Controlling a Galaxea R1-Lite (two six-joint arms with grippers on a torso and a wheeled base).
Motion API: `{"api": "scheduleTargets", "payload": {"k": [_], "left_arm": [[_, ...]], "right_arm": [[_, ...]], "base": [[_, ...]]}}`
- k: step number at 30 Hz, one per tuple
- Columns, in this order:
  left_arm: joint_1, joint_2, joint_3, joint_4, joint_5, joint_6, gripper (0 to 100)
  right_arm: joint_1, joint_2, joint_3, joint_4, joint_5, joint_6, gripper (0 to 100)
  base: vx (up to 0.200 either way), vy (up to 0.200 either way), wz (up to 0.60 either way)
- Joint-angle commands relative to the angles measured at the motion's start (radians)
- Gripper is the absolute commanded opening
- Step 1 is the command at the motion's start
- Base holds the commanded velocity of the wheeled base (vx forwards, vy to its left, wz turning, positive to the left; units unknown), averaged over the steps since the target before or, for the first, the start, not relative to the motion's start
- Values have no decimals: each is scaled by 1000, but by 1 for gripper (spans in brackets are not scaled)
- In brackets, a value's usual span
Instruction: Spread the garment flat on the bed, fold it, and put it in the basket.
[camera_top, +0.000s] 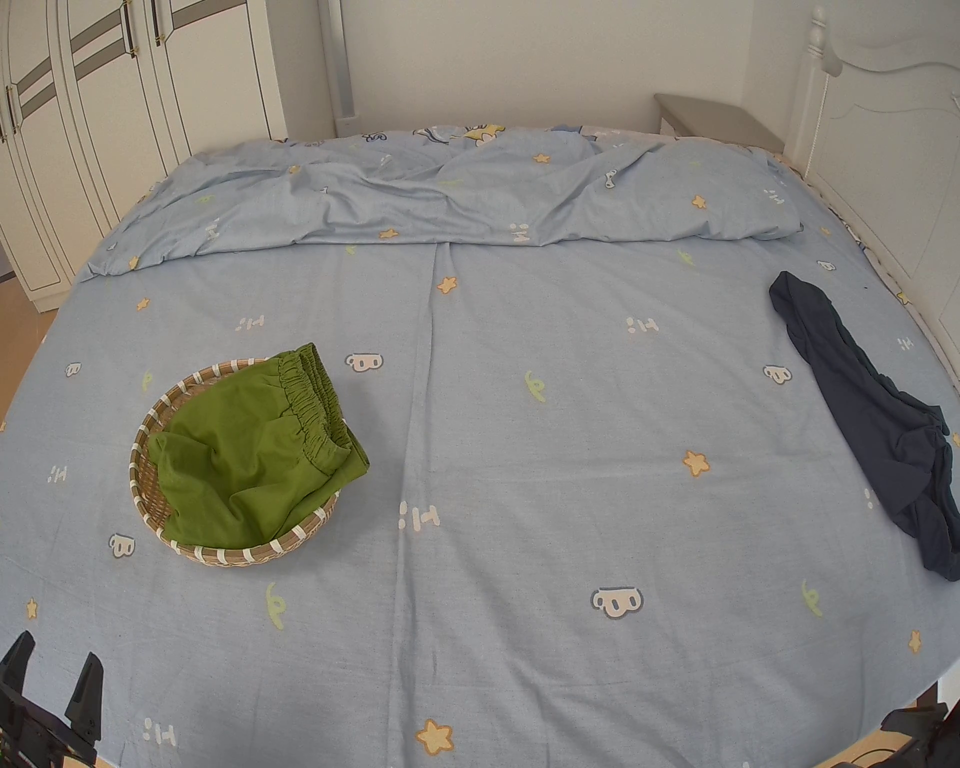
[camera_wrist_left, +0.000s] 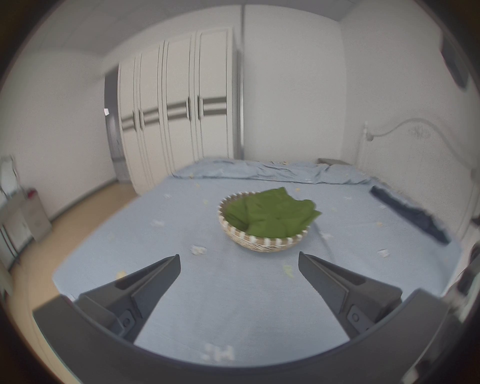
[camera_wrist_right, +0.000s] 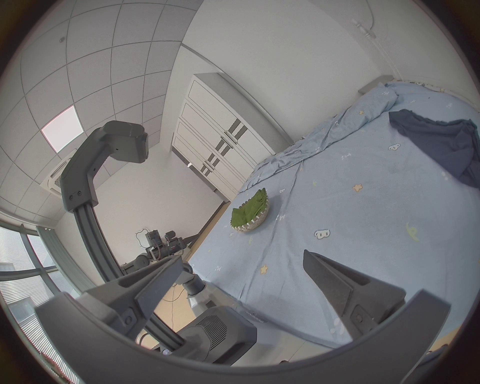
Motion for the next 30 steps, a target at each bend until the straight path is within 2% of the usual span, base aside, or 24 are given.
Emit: {"api": "scheduleTargets", "payload": {"k": [1, 2, 3, 5, 7, 8, 9, 11, 12, 13, 15, 16, 18, 19, 20, 23, 24, 25, 26, 28, 29, 30], "left_arm": [[-30, -109, 115, -96, 99, 128, 100], [-30, -109, 115, -96, 96, 126, 100], [-30, -109, 115, -96, 96, 126, 100], [-26, -107, 115, -93, 84, 88, 100], [36, -110, 115, -88, 62, 54, 100], [103, -110, 115, -90, 45, 39, 100], [103, -110, 115, -90, 45, 39, 100], [125, -95, 115, -90, 44, 34, 100], [122, -92, 115, -90, 41, 34, 100], [119, -92, 115, -86, 30, 34, 100], [114, -94, 115, -85, 15, 33, 100], [92, -97, 115, -76, -67, 21, 100], [43, -129, 115, -50, -145, 24, 100], [40, -136, 115, -48, -150, 24, 100], [30, -184, 115, -43, -157, 39, 100], [30, -173, 115, -43, -153, 42, 100], [30, -170, 115, -43, -148, 37, 100], [30, -170, 115, -43, -147, 36, 100], [30, -169, 115, -43, -145, 36, 100], [30, -170, 115, -45, -143, 39, 100], [30, -170, 115, -45, -143, 39, 100], [30, -170, 115, -43, -143, 39, 100]], "right_arm": [[142, 52, 11, 26, 21, 0, 100], [216, 67, 23, 22, 5, -6, 100], [216, 67, 23, 22, 5, -6, 100], [164, 7, 60, 20, -24, -21, 100], [121, 9, 91, 14, -50, -92, 100], [84, 7, 115, 15, -93, -150, 100], [84, 7, 115, 15, -93, -150, 100], [23, 0, 111, 23, -180, -207, 100], [13, -7, 111, 23, -186, -207, 100], [-34, -54, 114, 20, -203, -207, 100], [-40, -85, 111, 23, -217, -207, 100], [-37, -86, 120, 12, -245, -221, 100], [-37, -86, 126, 3, -315, -242, 100], [-37, -86, 126, 2, -320, -244, 100], [-37, -86, 128, 2, -393, -271, 100], [-37, -86, 134, -1, -446, -308, 100], [-37, -86, 149, -24, -496, -316, 100], [-37, -86, 151, -29, -505, -316, 100], [-37, -86, 186, -109, -653, -316, 100], [-37, -86, 258, -279, -878, -331, 100], [-37, -86, 263, -288, -886, -334, 100], [-36, -86, 300, -368, -956, -374, 100]], "base": [[0, 0, 0], [0, 0, 0], [0, 0, 0], [0, 0, 0], [0, 0, 0], [0, 0, 0], [0, 0, 0], [0, 0, 0], [0, 0, 0], [0, 0, 0], [0, 0, 0], [0, 0, 0], [0, 0, 0], [0, 0, 0], [0, 0, 0], [0, 0, 0], [0, 0, 0], [0, 0, 0], [0, 0, 0], [0, 0, 0], [0, 0, 0], [0, 0, 0]]}}
